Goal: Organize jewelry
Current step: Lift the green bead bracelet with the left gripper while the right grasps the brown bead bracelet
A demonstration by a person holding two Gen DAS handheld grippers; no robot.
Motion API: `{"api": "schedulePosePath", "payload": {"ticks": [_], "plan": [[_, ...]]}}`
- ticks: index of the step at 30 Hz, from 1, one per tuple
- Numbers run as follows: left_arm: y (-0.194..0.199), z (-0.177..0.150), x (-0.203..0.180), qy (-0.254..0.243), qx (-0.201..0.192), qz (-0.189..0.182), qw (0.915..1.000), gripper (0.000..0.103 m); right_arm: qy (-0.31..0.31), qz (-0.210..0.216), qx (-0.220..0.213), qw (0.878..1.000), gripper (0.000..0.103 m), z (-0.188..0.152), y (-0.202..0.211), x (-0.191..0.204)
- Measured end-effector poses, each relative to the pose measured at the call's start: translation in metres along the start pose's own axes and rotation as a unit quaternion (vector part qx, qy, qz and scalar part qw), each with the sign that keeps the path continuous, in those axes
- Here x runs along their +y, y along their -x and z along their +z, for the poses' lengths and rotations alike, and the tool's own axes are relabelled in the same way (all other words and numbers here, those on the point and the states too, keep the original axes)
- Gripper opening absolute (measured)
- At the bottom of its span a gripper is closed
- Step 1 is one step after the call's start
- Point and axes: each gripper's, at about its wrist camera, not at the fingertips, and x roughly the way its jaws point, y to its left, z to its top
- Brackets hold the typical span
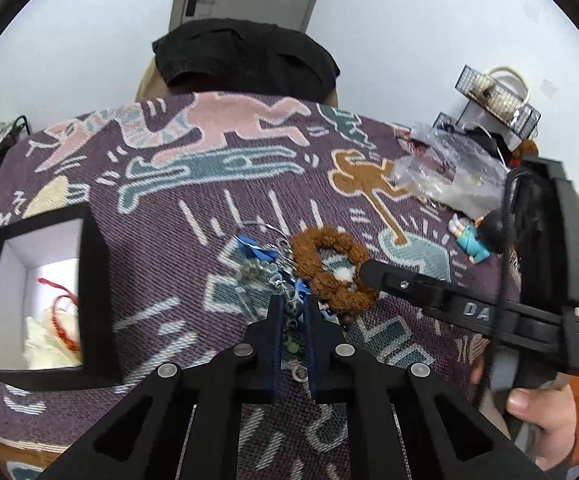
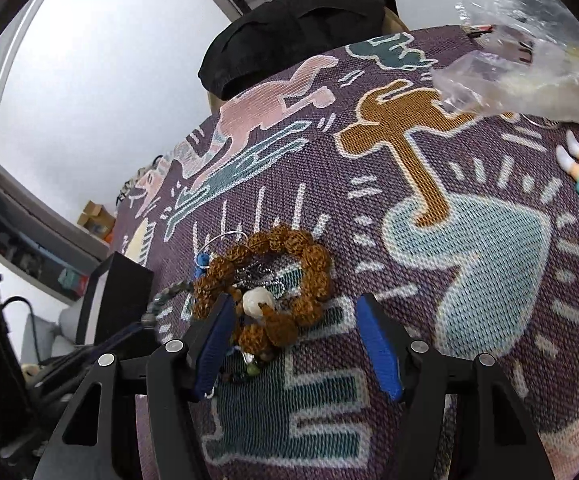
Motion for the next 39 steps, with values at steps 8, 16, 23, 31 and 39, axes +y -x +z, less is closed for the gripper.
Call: {"api": "schedulePosePath", "payload": {"ticks": [8,16,23,31,39], "plan": [[0.015,0.003,0.018,0.017,-0.015,0.001,0.9997,0.01,0.022,-0.063,0.003,0.998,0.06,0.01,-0.016,0.004],[0.023,0.006,0.024,0.024,-0.022,0.003,0.9995,0.01,0.069,-0.126,0.023,0.989,0.042,0.018,-0.028,0.009],[0.031,0.007,0.027,0.023,-0.033,0.001,0.9992,0.0,0.117,-0.153,0.04,0.98,0.02,0.014,-0.034,0.021],[0.039,0.01,0.03,0.014,-0.034,0.011,0.9993,0.0,0.088,-0.086,-0.016,0.992,0.02,0.017,0.004,0.028],[0.007,-0.002,0.021,0.01,0.035,0.023,0.9991,0.004,0.086,-0.064,-0.07,0.992,0.02,0.017,0.052,0.036]]}}
